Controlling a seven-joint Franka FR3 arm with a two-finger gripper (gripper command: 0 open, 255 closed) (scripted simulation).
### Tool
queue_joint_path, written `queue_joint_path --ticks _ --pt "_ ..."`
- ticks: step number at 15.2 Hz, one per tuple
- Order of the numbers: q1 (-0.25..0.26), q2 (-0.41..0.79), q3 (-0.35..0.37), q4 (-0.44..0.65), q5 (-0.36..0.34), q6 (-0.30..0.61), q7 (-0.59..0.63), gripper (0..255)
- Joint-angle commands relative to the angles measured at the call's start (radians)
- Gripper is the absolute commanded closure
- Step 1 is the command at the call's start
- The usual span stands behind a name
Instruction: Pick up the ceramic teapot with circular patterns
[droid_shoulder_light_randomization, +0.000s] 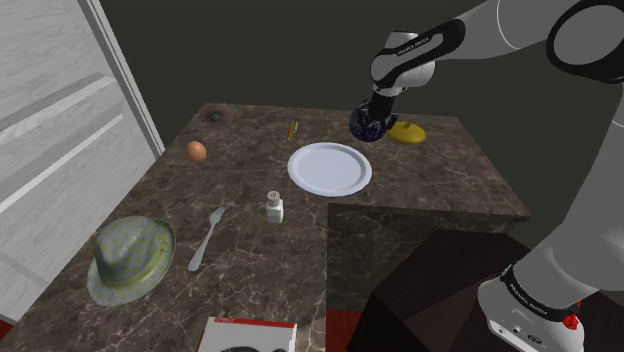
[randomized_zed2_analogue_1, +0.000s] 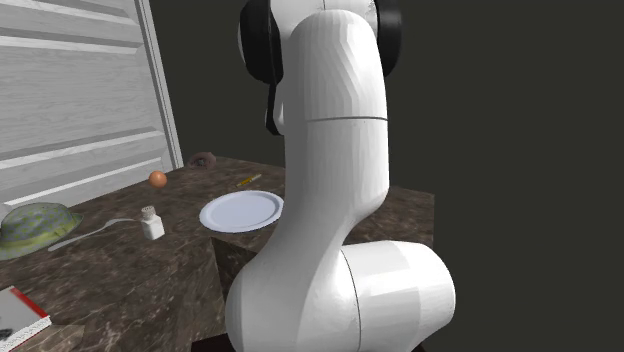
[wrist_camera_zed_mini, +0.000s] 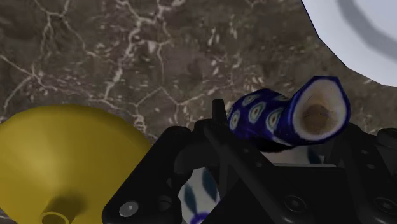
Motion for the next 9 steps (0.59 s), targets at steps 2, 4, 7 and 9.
queue_joint_path --ticks 2,4,7,9 --pt "0.000 0.001 0.000 0.000 0.000 0.001 0.000 255" --pt "0.000 0.001 0.000 0.001 0.000 0.001 0.000 255" --pt "0.001 -0.019 -0.002 0.015 -0.006 -0.033 0.006 255" --pt "0.001 -0.031 -0.004 0.026 -0.010 -0.056 0.011 255"
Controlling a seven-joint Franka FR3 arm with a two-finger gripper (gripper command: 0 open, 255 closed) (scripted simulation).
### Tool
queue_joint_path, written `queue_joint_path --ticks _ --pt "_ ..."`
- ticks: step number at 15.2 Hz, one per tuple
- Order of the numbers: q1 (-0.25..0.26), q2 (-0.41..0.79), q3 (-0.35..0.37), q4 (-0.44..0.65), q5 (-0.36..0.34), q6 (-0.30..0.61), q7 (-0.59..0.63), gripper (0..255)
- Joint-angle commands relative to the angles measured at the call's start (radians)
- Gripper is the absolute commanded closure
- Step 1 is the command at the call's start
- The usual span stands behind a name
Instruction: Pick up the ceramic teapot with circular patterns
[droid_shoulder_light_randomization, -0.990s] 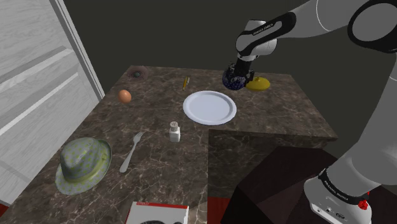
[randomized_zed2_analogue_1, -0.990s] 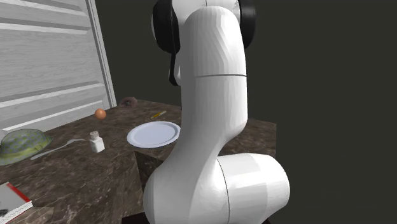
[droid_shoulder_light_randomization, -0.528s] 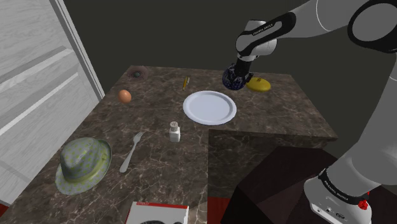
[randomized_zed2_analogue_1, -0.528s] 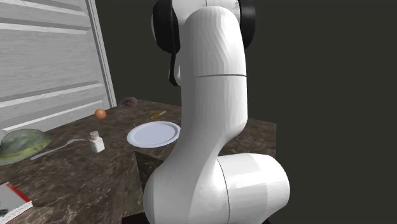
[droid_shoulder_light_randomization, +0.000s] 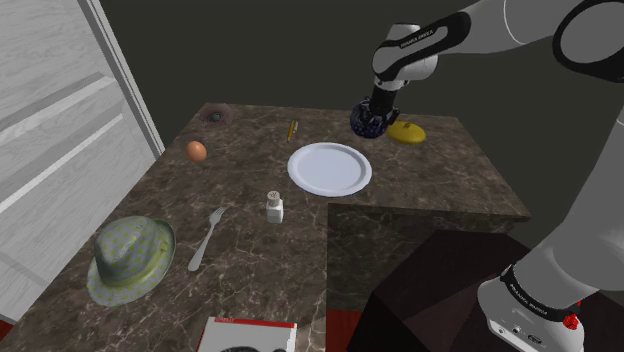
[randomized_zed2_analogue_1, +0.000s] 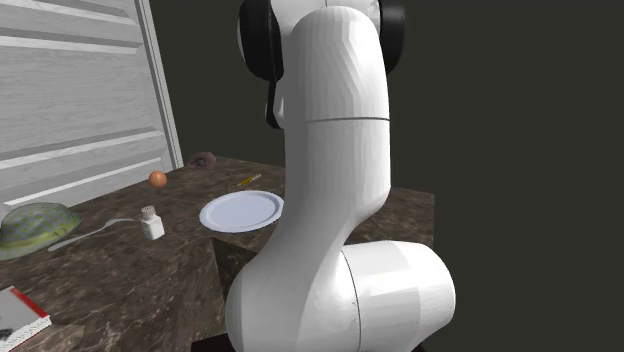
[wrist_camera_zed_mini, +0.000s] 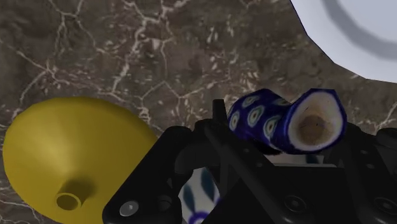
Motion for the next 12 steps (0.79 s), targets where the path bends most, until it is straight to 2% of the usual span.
queue_joint_path --ticks 1,12 --pt "0.001 -0.015 -0.001 0.010 -0.004 -0.021 0.005 255" --pt "0.002 -0.062 -0.005 0.072 -0.019 -0.130 0.022 255"
